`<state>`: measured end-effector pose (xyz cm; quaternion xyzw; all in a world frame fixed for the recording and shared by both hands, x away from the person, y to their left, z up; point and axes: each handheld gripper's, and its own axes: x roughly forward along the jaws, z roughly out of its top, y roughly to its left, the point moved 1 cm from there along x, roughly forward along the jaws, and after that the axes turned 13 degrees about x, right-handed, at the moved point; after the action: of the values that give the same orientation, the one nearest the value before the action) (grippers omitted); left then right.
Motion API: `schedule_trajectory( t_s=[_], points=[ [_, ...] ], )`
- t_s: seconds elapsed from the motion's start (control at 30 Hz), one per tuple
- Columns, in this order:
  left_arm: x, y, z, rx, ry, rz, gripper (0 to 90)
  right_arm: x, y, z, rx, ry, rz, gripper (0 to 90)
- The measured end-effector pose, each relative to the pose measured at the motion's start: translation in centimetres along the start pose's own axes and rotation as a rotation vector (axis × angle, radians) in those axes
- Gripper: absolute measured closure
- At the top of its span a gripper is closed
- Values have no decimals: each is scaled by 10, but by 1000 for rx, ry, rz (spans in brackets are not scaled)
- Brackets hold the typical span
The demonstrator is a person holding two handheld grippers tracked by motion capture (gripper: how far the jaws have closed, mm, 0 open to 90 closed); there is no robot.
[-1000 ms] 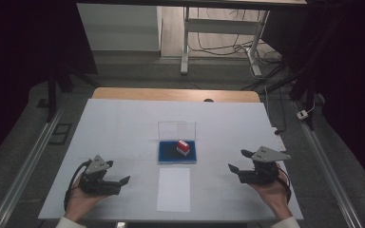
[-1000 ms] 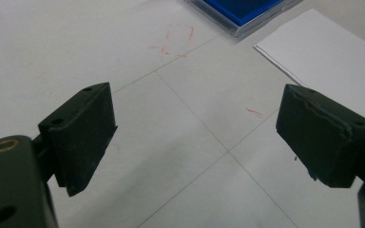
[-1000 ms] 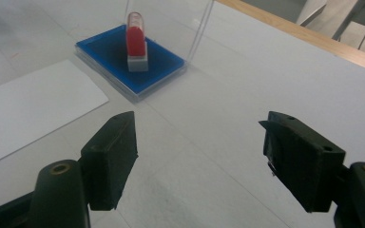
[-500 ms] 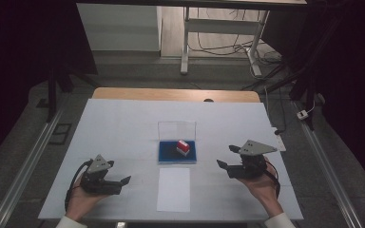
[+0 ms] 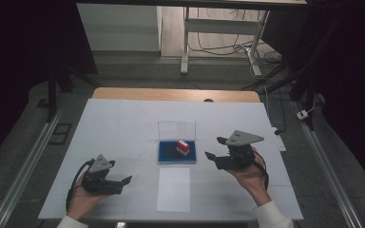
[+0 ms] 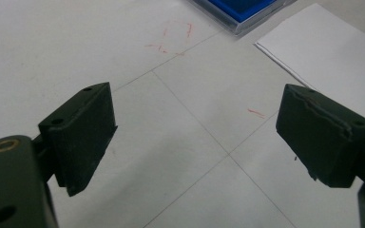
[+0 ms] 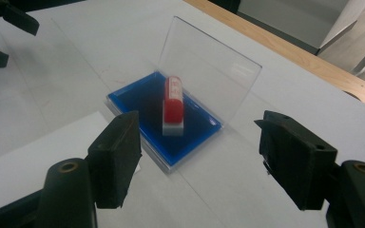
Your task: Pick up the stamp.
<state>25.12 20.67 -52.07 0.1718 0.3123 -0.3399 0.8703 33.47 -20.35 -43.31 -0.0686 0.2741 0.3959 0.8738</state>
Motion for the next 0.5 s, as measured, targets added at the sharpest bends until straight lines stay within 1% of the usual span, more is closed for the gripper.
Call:
schedule_trajectory(
  t_s=[0.17, 0.2, 0.23, 0.33, 0.37, 0.5],
  points=[
    [1, 0, 0, 4, 2, 1, 135, 15, 7, 7, -6, 11, 14, 299],
    [1, 0, 0, 4, 2, 1, 135, 15, 7, 7, -6, 11, 14, 299],
    [1, 0, 0, 4, 3, 2, 135, 20, 10, 10, -13, 19, 21, 299],
    [1, 0, 0, 4, 5, 4, 136, 24, 12, 13, -9, 19, 29, 299],
    [1, 0, 0, 5, 6, 2, 135, 29, 14, 16, -3, 16, 42, 299],
    [1, 0, 0, 5, 6, 3, 136, 34, 19, 20, -8, 15, 54, 299]
  ],
)
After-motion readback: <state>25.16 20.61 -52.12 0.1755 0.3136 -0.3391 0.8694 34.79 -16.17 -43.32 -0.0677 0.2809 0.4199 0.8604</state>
